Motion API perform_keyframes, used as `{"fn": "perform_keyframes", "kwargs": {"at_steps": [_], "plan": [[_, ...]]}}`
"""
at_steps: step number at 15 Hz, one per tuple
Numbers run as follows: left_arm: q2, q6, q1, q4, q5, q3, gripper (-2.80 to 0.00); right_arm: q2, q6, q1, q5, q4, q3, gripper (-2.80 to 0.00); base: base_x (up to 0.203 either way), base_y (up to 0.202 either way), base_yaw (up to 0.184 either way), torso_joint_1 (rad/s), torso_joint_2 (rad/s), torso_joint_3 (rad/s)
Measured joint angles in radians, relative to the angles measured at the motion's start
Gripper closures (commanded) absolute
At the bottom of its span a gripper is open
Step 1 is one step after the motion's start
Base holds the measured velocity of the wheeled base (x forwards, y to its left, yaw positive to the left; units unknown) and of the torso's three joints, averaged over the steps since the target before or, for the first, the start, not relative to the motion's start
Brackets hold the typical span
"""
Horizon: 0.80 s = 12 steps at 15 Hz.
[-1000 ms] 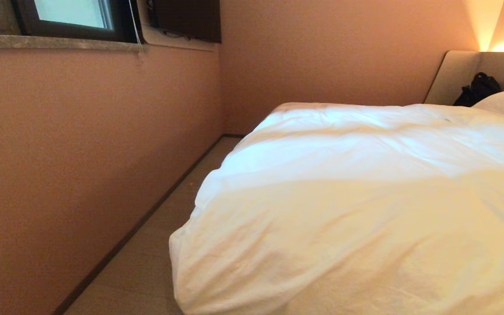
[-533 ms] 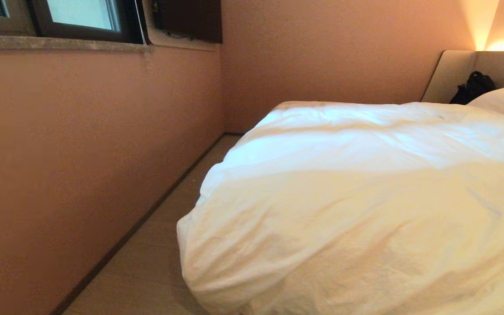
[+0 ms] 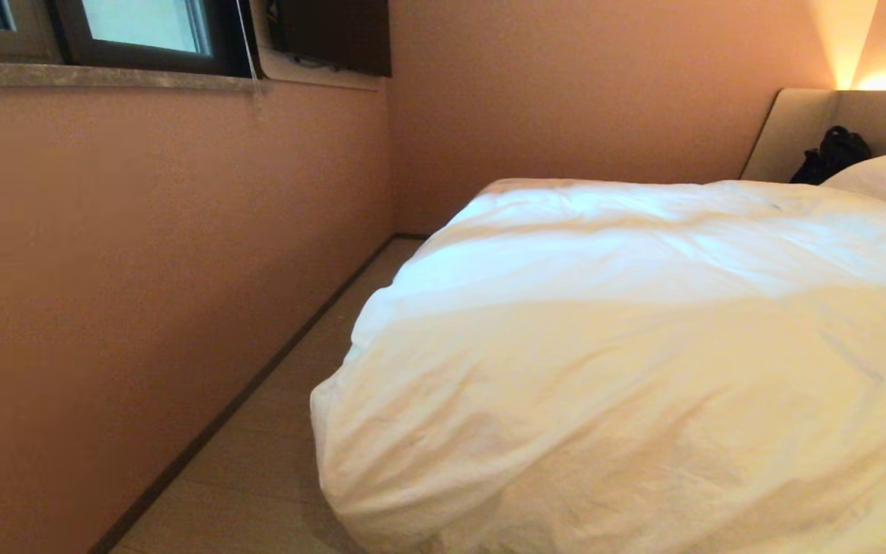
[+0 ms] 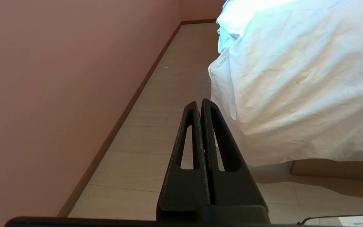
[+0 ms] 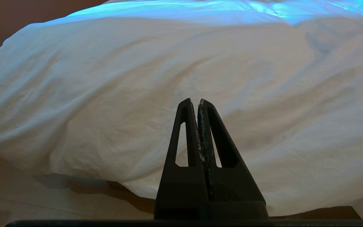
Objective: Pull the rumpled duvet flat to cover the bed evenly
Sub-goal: Flatten the corners of the folded blanket
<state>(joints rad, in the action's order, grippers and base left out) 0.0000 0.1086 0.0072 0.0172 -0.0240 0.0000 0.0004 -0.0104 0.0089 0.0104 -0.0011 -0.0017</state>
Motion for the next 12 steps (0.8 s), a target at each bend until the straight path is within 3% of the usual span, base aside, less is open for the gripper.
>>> {"fn": "perform_keyframes", "kwargs": {"at_steps": [4, 12], "plan": [[0.000, -0.016, 0.000, 0.000, 0.001, 0.000, 0.00, 0.000, 0.000, 0.000, 0.000, -0.001, 0.000, 0.00, -0.001, -0.053, -0.003, 0.001, 0.00, 0.003], [0.000, -0.052, 0.000, -0.002, 0.008, 0.000, 0.00, 0.000, 0.000, 0.000, 0.000, 0.000, 0.000, 0.00, 0.000, -0.193, -0.001, 0.001, 0.00, 0.002]]}}
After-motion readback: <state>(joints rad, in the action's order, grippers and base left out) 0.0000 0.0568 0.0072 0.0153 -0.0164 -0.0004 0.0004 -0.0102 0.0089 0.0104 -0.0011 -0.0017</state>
